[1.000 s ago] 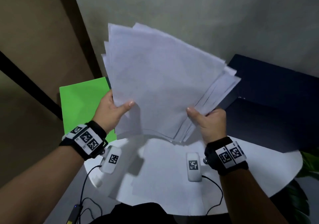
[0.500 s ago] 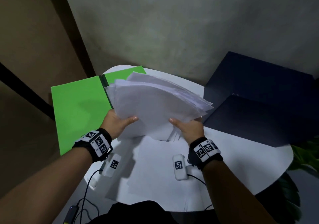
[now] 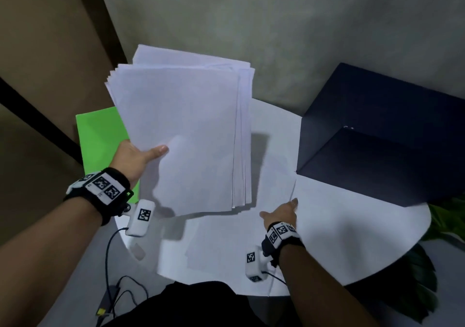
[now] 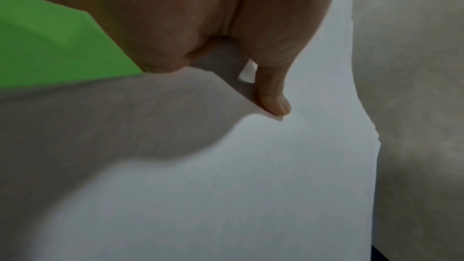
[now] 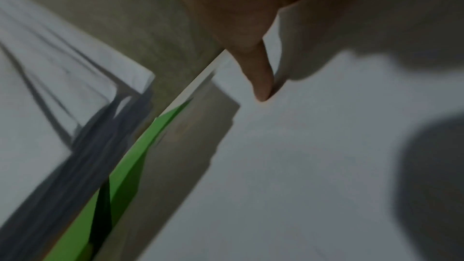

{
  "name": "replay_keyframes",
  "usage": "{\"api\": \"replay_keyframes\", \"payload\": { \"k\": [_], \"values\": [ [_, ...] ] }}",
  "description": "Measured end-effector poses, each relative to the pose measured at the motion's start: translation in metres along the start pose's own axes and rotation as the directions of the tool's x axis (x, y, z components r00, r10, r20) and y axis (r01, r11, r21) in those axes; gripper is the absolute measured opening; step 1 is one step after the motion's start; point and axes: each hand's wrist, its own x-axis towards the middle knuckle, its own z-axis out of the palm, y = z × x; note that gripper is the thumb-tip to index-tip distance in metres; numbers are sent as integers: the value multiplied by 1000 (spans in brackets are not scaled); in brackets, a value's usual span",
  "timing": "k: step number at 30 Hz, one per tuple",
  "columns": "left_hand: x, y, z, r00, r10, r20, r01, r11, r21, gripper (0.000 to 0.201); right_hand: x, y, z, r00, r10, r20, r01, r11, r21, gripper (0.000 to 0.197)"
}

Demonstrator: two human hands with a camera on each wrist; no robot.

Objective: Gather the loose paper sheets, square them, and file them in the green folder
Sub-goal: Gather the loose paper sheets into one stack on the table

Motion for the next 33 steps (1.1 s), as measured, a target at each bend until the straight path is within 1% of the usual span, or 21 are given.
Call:
{"api": "replay_keyframes", "payload": {
  "k": [3, 5, 6, 8, 10, 11, 14, 16, 18, 19, 20, 23, 24, 25, 26, 27, 28, 29, 30, 31, 33],
  "values": [
    [-13, -4, 4, 993, -115, 1, 115, 993, 18, 14, -3, 1, -6, 1000, 20, -15, -19, 998, 67, 76],
    [-19, -10, 11, 978, -210, -12, 211, 975, 70, 26, -4, 1, -14, 1000, -12, -25, 14, 995, 102, 62],
    [-20, -15, 13, 964, -264, -16, 264, 959, 101, 33, -6, -2, -23, 997, -55, -47, 60, 990, 125, 52],
    [-22, -25, 13, 915, -403, -17, 393, 881, 262, 49, -5, -10, -47, 973, -191, -128, 207, 970, 129, 30],
    [-18, -49, 9, 847, -531, -19, 480, 750, 455, 60, -3, -22, -79, 913, -334, -236, 359, 931, 73, 20],
    [-18, -58, 8, 821, -570, -22, 501, 702, 506, 63, -4, -30, -97, 876, -385, -291, 417, 907, 54, 17],
    [-19, -79, 9, 780, -626, -14, 486, 592, 643, 79, -15, -57, -153, 751, -497, -434, 582, 809, 82, 17],
    [-22, -80, 10, 770, -638, -3, 444, 534, 719, 80, -31, -71, -181, 715, -527, -460, 662, 721, 202, 18],
    [-22, -81, 10, 788, -615, -18, 445, 549, 708, 62, -44, -79, -187, 730, -527, -434, 676, 650, 348, 11],
    [-22, -81, 11, 797, -603, -30, 451, 561, 694, 58, -47, -83, -181, 756, -509, -412, 652, 640, 406, 8],
    [-21, -82, 11, 792, -609, -41, 476, 574, 666, 61, -49, -87, -171, 787, -484, -382, 616, 637, 463, 8],
    [-18, -89, 8, 762, -647, -34, 587, 668, 458, 104, -41, -94, -116, 878, -414, -240, 473, 682, 558, 15],
    [-10, -110, 2, 752, -657, -45, 623, 688, 371, 121, -39, -96, -95, 899, -401, -175, 425, 703, 571, 18],
    [-7, -115, 1, 733, -678, -53, 663, 694, 280, 136, -36, -97, -75, 916, -387, -108, 377, 735, 563, 21],
    [-7, -116, 1, 712, -700, -58, 694, 690, 206, 143, -34, -95, -56, 926, -375, -47, 338, 769, 542, 26],
    [-12, -104, 5, 709, -702, -61, 701, 693, 167, 142, -33, -92, -39, 935, -355, 3, 309, 816, 489, 33],
    [-15, -94, 9, 717, -696, -47, 691, 700, 179, 131, -29, -85, -25, 945, -327, 30, 290, 873, 392, 45],
    [-19, -85, 13, 739, -673, -32, 658, 710, 251, 116, -23, -75, -14, 957, -287, 33, 271, 933, 237, 62],
    [-22, -82, 15, 763, -646, -35, 611, 701, 367, 104, -19, -61, -6, 974, -225, 16, 224, 972, 66, 78],
    [-23, -83, 17, 796, -604, -47, 546, 681, 488, 95, -15, -46, -3, 990, -140, -15, 139, 989, -58, 89],
    [-24, -87, 19, 846, -531, -54, 452, 660, 600, 75, -11, -19, 3, 999, 14, -51, -23, 985, -173, 99]
  ]
}}
